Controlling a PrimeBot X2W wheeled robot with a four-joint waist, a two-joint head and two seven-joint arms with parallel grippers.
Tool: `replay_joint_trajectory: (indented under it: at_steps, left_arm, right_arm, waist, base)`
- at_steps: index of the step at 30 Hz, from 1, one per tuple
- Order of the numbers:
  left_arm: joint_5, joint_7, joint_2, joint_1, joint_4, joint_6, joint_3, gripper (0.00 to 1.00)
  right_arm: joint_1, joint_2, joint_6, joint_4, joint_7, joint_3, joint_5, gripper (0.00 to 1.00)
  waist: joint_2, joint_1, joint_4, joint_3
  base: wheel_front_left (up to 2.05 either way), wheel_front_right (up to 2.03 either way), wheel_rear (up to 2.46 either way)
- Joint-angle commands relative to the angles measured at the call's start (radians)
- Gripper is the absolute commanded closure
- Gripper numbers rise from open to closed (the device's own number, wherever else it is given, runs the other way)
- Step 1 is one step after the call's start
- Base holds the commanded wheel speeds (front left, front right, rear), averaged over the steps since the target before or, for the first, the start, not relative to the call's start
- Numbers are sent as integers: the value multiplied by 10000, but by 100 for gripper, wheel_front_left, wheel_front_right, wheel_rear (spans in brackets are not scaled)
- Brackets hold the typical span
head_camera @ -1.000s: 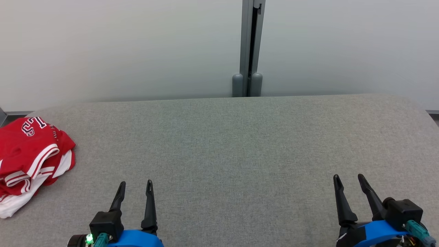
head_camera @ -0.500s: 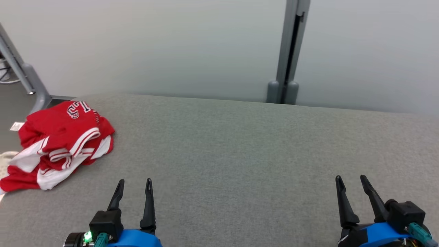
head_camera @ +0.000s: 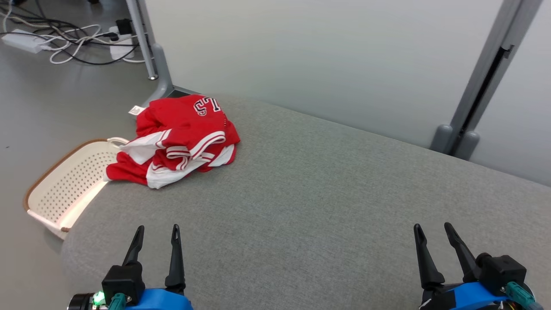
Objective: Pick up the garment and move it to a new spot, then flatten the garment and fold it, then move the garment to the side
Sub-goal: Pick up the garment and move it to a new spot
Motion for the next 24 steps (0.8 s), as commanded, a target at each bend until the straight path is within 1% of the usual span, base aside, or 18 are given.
replay_joint_trajectory:
  at_steps: [1, 4, 9, 14, 21, 24]
  left_arm:
    - [-51, 30, 67, 59, -68, 16, 23, 0]
    - [-79, 36, 120, 178, -169, 116, 97, 0]
    - [-248, -116, 148, 408, -395, 304, 349, 0]
    - [-341, -158, 234, 497, -494, 390, 453, 0]
    - [-516, -61, 303, 348, -643, 419, 556, 0]
    - [-820, 134, 477, 0, -881, 277, 826, 0]
  right_arm:
    - [16, -57, 4, 9, -44, 12, 88, 0]
    - [-53, -58, 4, 32, -25, 166, 100, 0]
    - [-353, -57, 4, 69, 57, 538, 23, 0]
    - [-524, -58, 4, 184, 63, 655, 18, 0]
    - [-488, -58, 4, 294, -24, 534, 97, 0]
    - [-362, -57, 4, 288, -42, 439, 134, 0]
  waist:
    - [0, 0, 372, 221]
    - [0, 0, 698, 257]
    - [0, 0, 814, 429]
    - [0, 0, 840, 482]
    - [0, 0, 821, 453]
    - [0, 0, 824, 448]
  base:
    - [0, 0, 0]
    - [0, 0, 0]
    - [0, 0, 0]
    - [0, 0, 0]
    - [0, 0, 0]
    - [0, 0, 0]
